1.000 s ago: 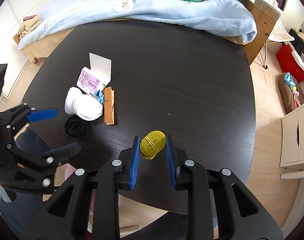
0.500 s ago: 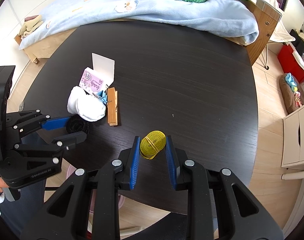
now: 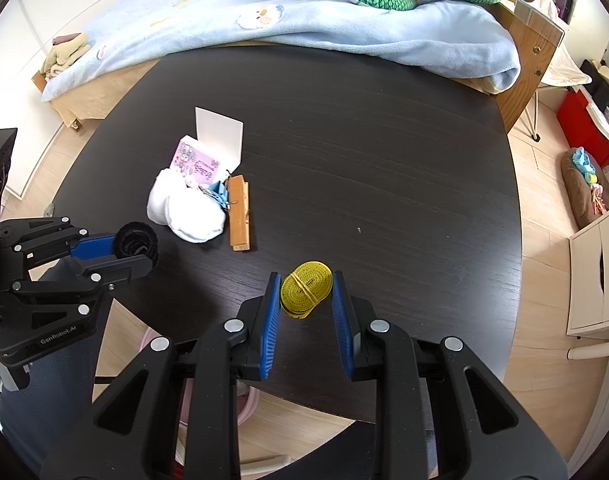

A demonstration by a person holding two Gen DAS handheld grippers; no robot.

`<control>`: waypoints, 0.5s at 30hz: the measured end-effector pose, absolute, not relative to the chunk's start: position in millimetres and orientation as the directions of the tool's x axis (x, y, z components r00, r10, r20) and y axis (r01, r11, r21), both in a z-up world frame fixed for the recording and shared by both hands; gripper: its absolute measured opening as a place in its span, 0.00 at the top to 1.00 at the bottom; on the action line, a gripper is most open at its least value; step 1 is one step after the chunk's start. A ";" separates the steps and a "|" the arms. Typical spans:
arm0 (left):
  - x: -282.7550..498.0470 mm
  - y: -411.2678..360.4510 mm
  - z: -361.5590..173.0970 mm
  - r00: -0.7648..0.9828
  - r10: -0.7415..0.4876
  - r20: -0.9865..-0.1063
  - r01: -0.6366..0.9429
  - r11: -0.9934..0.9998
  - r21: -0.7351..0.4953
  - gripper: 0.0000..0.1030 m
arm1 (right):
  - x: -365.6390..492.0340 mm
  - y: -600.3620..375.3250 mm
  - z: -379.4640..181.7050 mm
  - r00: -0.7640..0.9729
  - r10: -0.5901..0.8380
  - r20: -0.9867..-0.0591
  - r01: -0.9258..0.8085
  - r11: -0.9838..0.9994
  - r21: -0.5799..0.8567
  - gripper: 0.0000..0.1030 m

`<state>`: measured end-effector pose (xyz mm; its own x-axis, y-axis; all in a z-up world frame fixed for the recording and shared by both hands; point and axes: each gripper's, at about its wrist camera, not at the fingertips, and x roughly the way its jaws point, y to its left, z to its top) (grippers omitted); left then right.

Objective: Collect trash
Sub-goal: 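Grasp the black ring with the left gripper while the right gripper holds the yellow roll, then carry the yellow roll over the wastebasket and open the right gripper while the left holds the ring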

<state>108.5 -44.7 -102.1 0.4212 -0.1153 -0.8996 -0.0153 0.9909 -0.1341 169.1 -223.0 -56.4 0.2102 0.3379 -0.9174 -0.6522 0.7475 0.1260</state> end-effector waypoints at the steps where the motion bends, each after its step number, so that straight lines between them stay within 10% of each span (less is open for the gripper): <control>1: 106.8 -43.2 -99.9 0.426 -0.112 -0.898 -0.012 0.992 -0.129 0.74 | 167.7 -221.9 -55.3 0.212 0.341 -0.916 -0.654 0.746 0.126 0.76; 15: 77.0 -25.3 -62.4 0.508 -0.108 -0.855 0.057 0.994 -0.092 0.74 | 134.4 -209.8 -22.2 0.261 0.403 -0.877 -0.695 0.709 0.119 0.76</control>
